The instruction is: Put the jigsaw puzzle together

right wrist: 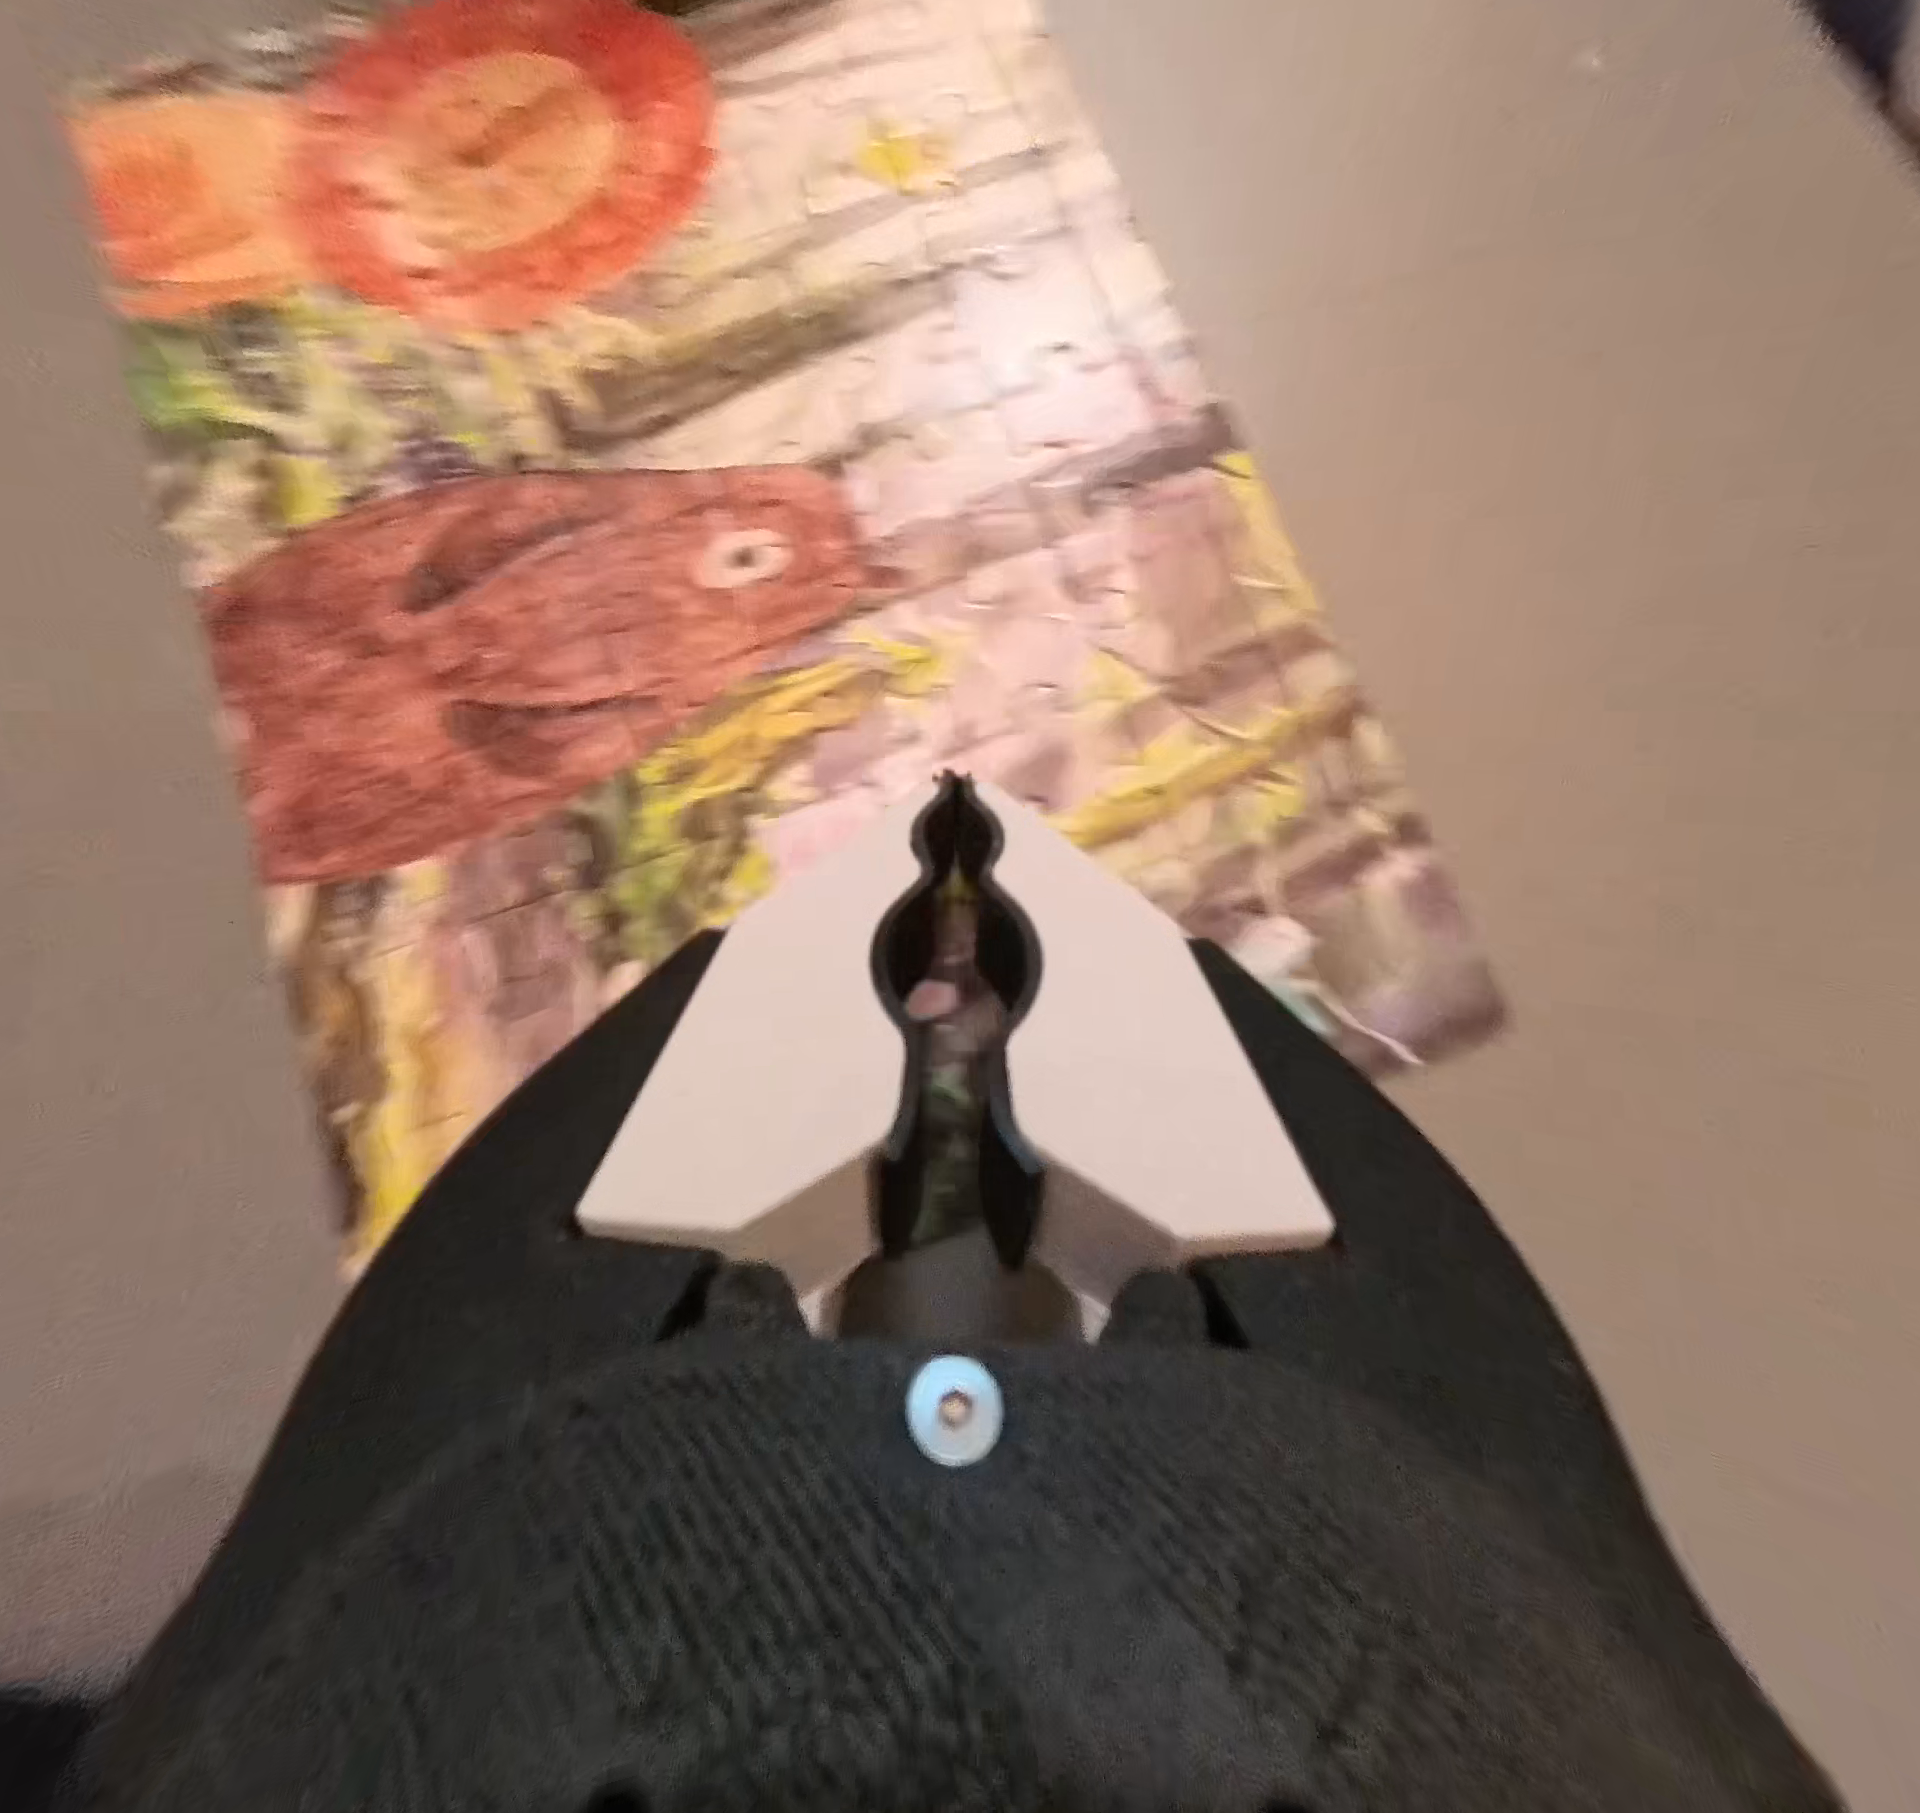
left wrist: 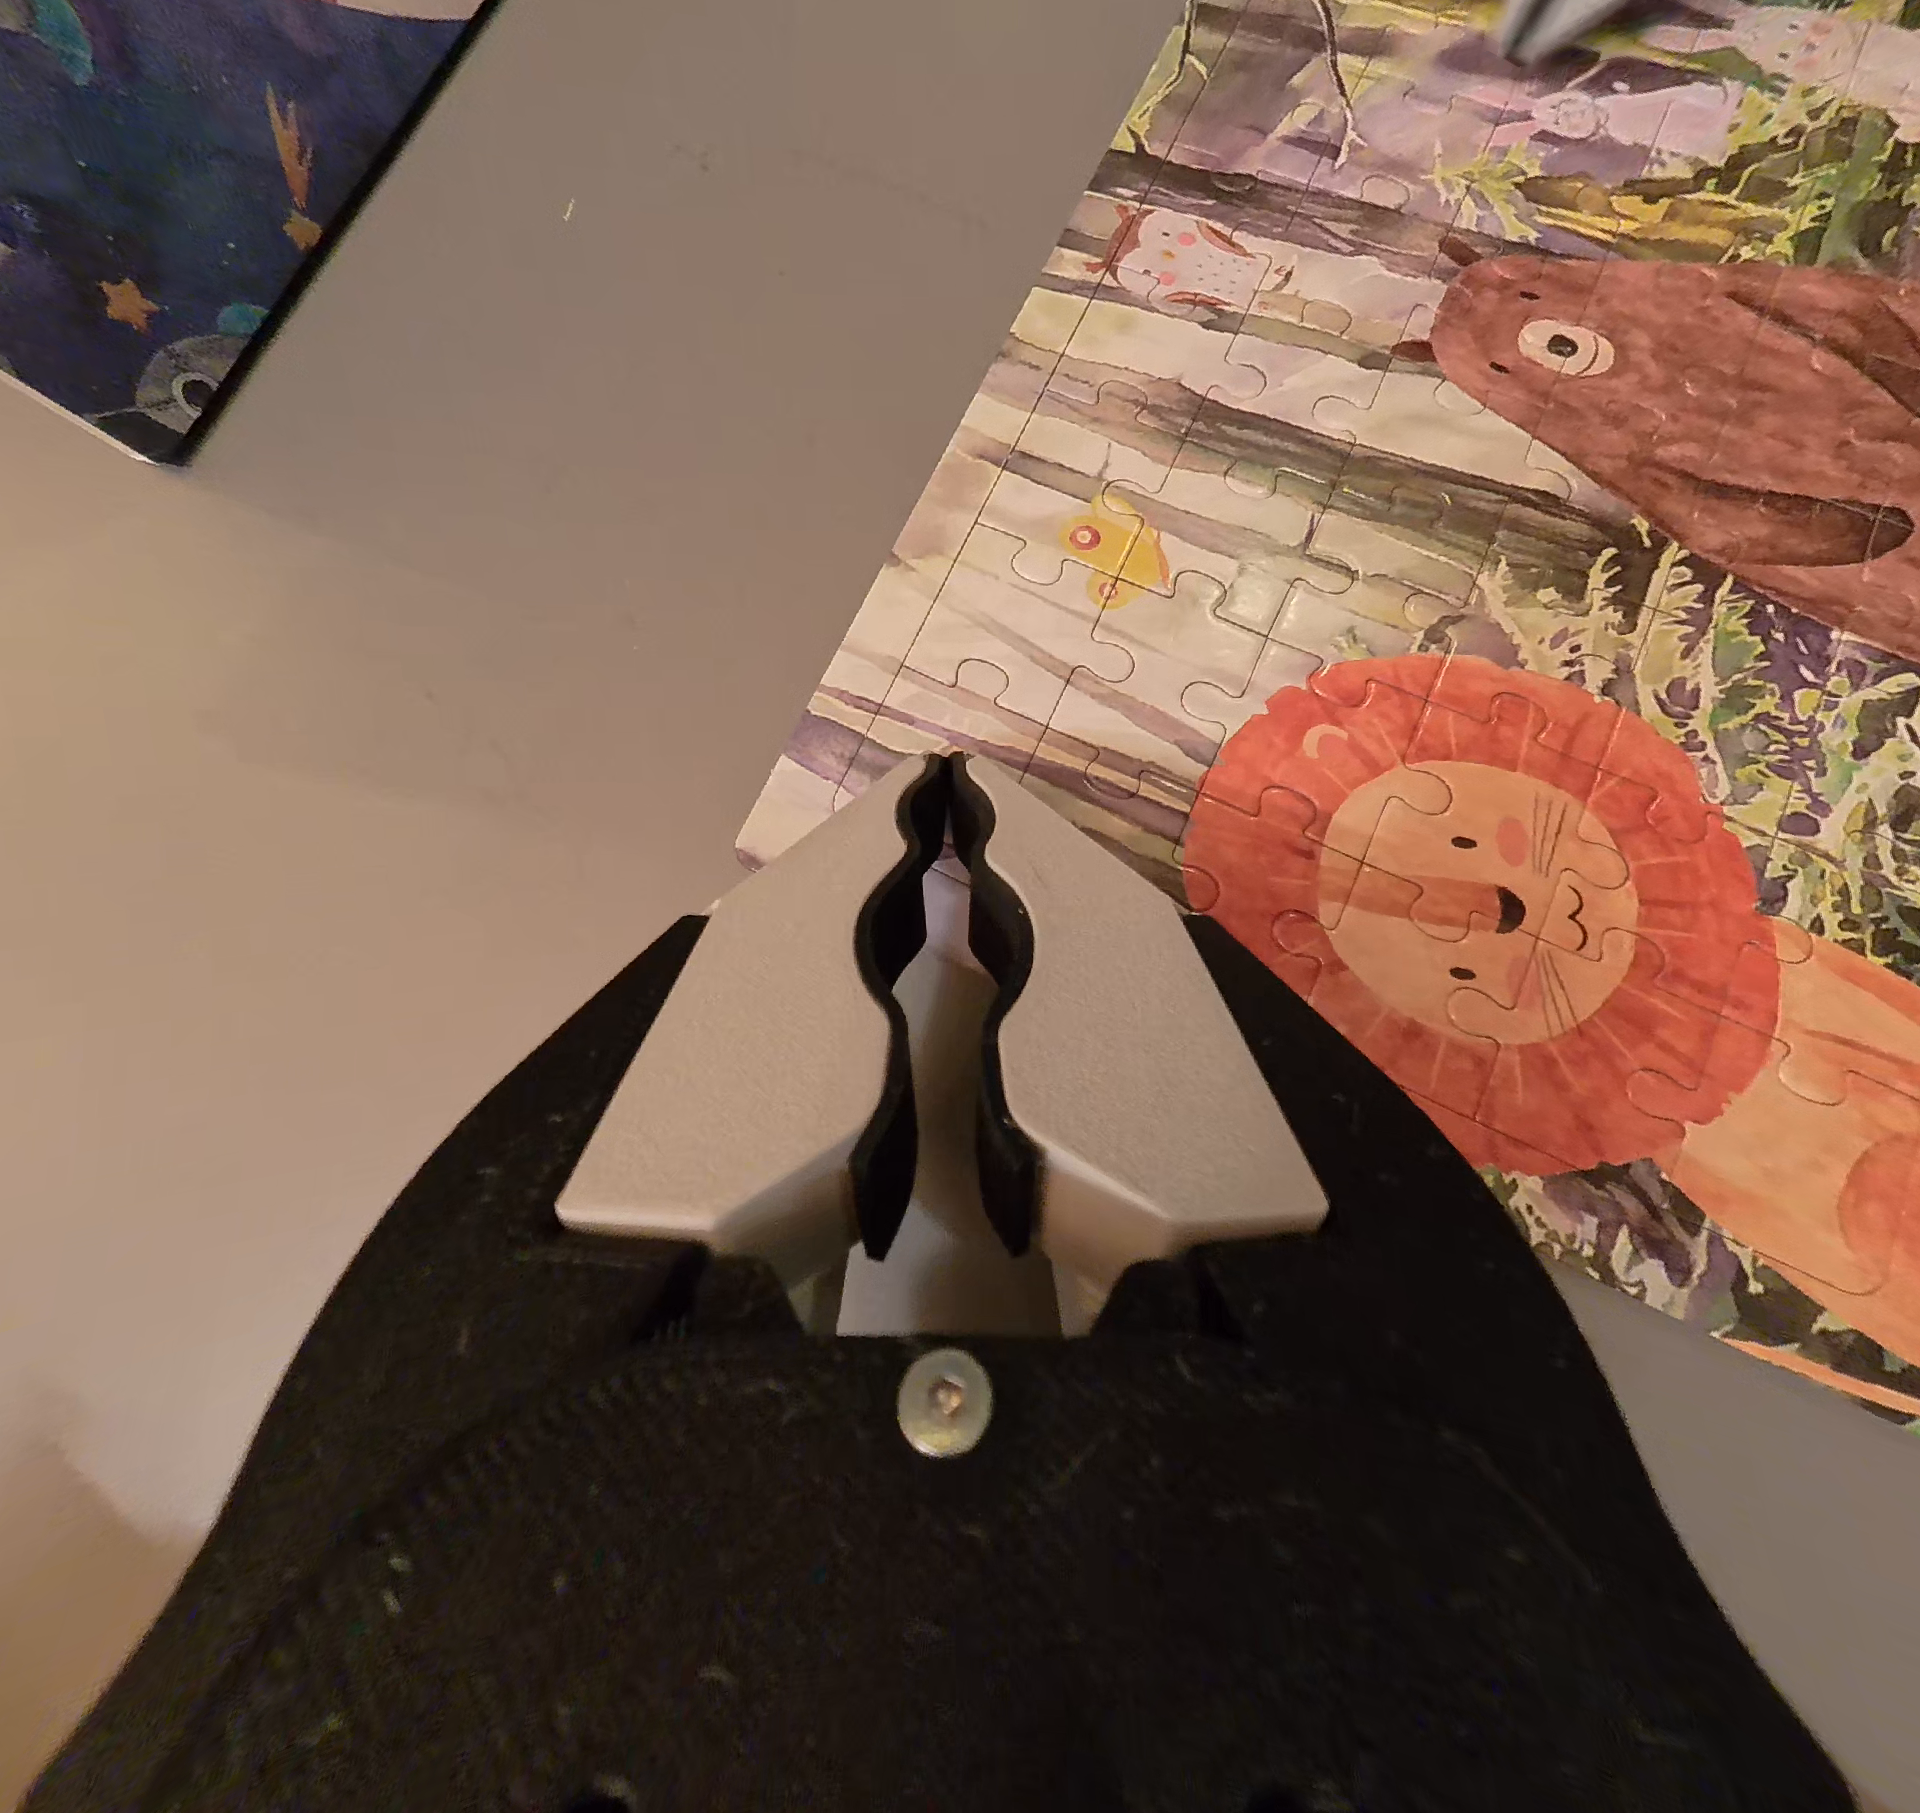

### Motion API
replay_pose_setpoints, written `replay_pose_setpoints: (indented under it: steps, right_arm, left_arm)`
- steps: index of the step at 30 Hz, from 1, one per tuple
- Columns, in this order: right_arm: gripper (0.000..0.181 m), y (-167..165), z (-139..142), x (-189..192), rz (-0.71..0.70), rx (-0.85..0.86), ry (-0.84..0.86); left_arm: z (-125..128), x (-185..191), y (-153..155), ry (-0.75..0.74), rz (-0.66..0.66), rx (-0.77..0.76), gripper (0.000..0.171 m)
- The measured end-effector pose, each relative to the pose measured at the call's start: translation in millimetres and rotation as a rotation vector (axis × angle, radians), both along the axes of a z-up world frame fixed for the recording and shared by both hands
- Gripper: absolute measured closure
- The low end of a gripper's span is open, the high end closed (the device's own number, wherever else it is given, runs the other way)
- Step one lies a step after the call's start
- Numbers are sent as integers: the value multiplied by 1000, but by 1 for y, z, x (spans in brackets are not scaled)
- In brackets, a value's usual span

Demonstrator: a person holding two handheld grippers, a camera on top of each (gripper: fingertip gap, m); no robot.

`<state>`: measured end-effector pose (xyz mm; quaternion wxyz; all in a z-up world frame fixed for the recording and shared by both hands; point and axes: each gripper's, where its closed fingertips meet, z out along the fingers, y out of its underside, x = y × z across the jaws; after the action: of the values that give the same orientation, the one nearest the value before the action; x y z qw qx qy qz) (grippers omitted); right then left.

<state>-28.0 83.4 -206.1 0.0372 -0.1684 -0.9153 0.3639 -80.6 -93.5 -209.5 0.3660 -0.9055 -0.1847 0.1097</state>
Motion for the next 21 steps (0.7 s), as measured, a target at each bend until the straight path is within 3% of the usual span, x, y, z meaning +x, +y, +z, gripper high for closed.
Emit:
replay_pose_setpoints:
  steps: [2, 5, 6, 9, 13, 17, 21]
  right_arm:
    - [181, -11, 1, 20, 87, -36, -68]
    - [181, 7, 0, -13, -53, 56, 77]
    - [181, 8, 0, -11, -44, 50, 71]
    - [181, -9, 0, 20, 91, -38, -64]
    - [181, 14, 1, -15, -64, 75, 101]
    - [181, -2, 0, 25, 97, -42, -82]
    - [181, 27, 0, -10, -67, 76, 88]
  left_arm:
    - [0, 0, 0, -2, 0, 1, 171]
    - [0, 0, -1, -3, 0, 3, 171]
    - [0, 1, -1, -2, 0, 2, 171]
    - [0, 1, -1, -2, 0, 2, 171]
    - [0, 1, -1, 0, 0, 1, 171]
    - [0, 2, -2, 0, -1, 0, 171]
    - [0, 2, -2, 0, 0, 3, 171]
